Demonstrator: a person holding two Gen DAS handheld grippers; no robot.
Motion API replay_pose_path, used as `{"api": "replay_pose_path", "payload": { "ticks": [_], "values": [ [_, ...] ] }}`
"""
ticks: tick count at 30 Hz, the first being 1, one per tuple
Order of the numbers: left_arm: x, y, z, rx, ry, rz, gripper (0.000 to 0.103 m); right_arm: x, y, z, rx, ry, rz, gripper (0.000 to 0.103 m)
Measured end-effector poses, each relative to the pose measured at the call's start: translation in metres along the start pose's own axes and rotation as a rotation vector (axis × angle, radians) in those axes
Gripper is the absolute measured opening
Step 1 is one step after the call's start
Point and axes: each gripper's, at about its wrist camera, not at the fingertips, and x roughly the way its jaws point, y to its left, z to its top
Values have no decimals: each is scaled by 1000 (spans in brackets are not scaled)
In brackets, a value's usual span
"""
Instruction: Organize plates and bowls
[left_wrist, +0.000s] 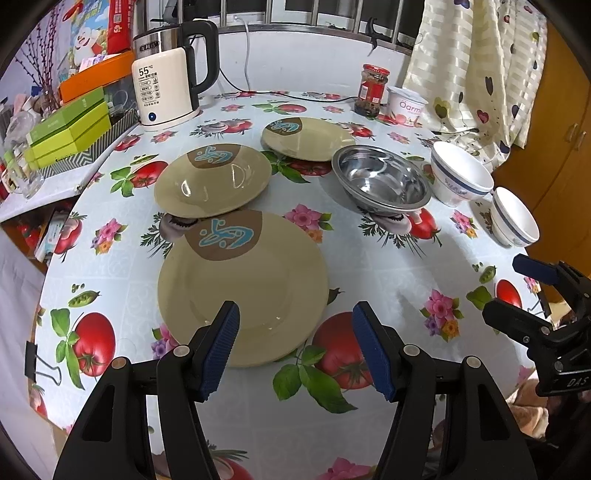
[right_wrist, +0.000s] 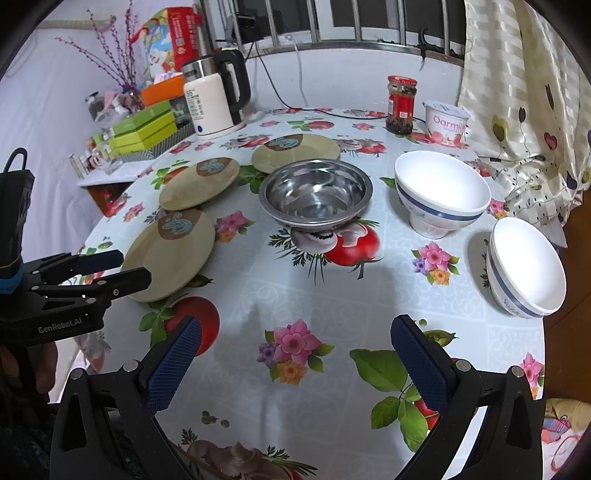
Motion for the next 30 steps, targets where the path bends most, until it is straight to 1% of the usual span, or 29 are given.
{"api": "replay_pose_path", "payload": {
  "ticks": [10, 19, 30],
  "values": [
    [0, 0, 0, -7, 6, -14, 64, 1, 0, 1, -3, 0, 10, 103],
    [2, 2, 0, -10, 12, 8, 64, 1, 2, 1, -17, -9, 19, 103],
    [3, 3, -1, -13, 14, 9, 64, 2, 4, 1, -23, -7, 29, 103]
  ]
}}
